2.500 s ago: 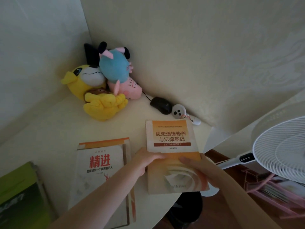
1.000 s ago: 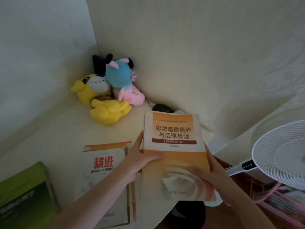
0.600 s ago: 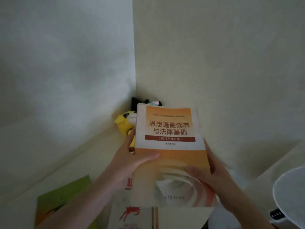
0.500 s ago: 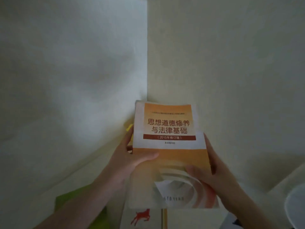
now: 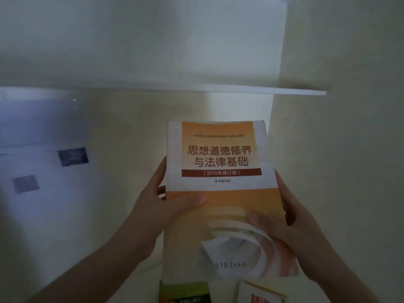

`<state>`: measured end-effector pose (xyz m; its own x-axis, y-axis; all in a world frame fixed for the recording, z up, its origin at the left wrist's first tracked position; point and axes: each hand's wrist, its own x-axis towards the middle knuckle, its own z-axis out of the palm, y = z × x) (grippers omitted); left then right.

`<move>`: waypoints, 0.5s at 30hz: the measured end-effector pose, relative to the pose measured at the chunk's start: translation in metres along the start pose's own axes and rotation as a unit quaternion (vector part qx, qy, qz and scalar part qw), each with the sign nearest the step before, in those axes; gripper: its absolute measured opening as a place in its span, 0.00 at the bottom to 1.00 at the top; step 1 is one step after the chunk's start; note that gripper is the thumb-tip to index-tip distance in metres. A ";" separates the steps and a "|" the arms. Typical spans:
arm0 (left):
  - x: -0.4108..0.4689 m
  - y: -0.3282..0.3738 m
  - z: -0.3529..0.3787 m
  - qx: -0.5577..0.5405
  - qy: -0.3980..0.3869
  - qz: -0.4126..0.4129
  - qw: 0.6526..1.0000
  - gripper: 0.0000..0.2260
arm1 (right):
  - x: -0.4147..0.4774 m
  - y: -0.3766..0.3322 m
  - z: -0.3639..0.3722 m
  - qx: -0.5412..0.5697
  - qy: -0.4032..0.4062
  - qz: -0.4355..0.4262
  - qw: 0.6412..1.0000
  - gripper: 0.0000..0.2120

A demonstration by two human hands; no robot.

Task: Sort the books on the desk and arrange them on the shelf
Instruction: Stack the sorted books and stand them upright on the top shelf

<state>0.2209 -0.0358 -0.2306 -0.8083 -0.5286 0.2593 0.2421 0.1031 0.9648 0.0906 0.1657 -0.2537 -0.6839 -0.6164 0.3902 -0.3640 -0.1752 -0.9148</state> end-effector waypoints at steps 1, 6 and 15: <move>-0.006 0.008 -0.009 0.002 0.011 0.008 1.000 0.39 | 0.001 -0.006 0.010 0.005 -0.004 -0.008 1.000 0.39; -0.035 0.037 -0.049 0.024 0.051 0.036 0.998 0.42 | -0.004 -0.032 0.055 0.016 -0.031 -0.039 0.999 0.37; -0.072 0.068 -0.097 0.020 0.062 0.055 0.996 0.41 | -0.022 -0.065 0.105 0.011 -0.054 -0.075 0.996 0.37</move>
<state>0.3478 -0.0720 -0.1882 -0.7054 -0.6115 0.3584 0.3013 0.1990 0.9325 0.1955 0.1103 -0.2141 -0.5510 -0.6603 0.5103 -0.4421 -0.2877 -0.8496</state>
